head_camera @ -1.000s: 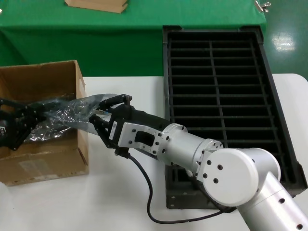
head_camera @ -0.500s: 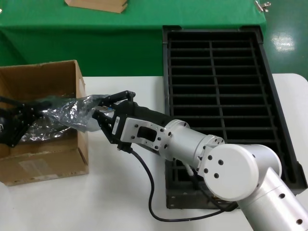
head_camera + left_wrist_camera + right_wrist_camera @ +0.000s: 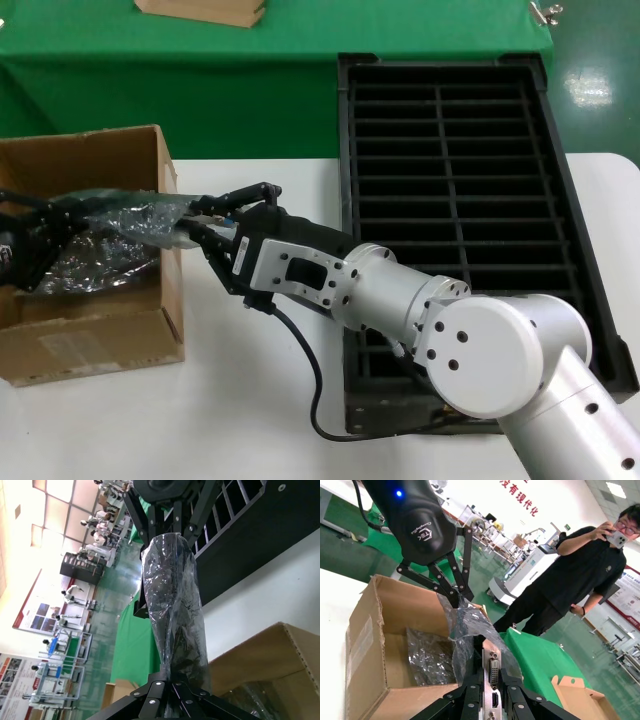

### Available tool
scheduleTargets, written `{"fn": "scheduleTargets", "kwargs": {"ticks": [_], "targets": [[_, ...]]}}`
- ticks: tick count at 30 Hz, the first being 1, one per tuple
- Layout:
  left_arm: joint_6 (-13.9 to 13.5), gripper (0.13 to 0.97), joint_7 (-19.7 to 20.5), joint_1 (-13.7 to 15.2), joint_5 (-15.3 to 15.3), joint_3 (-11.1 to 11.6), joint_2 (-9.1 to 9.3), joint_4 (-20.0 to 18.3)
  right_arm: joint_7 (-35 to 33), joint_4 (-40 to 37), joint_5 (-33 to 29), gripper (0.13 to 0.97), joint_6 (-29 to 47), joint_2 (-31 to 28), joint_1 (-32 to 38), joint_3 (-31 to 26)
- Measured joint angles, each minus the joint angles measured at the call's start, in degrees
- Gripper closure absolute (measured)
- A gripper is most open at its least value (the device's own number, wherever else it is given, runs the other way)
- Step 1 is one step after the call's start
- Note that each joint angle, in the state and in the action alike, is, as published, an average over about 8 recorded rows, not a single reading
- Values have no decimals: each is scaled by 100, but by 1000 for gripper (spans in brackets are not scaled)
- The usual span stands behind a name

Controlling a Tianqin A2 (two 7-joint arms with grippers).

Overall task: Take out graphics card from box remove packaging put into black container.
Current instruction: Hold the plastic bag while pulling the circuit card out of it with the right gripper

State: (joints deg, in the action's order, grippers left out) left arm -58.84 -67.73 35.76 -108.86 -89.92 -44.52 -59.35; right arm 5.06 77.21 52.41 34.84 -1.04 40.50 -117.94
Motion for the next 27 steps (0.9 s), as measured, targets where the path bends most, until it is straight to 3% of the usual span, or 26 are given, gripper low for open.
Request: {"fn": "scheduleTargets", "kwargs": {"ticks": [12,27], "targets": [[128,957,-126,130,36,16,66,124,269,321,-232,906,170,-77,-26,184],[338,957,-514,346,15,159,204,434,1135,1255,-906,906,925,-288,-28,685]]}}
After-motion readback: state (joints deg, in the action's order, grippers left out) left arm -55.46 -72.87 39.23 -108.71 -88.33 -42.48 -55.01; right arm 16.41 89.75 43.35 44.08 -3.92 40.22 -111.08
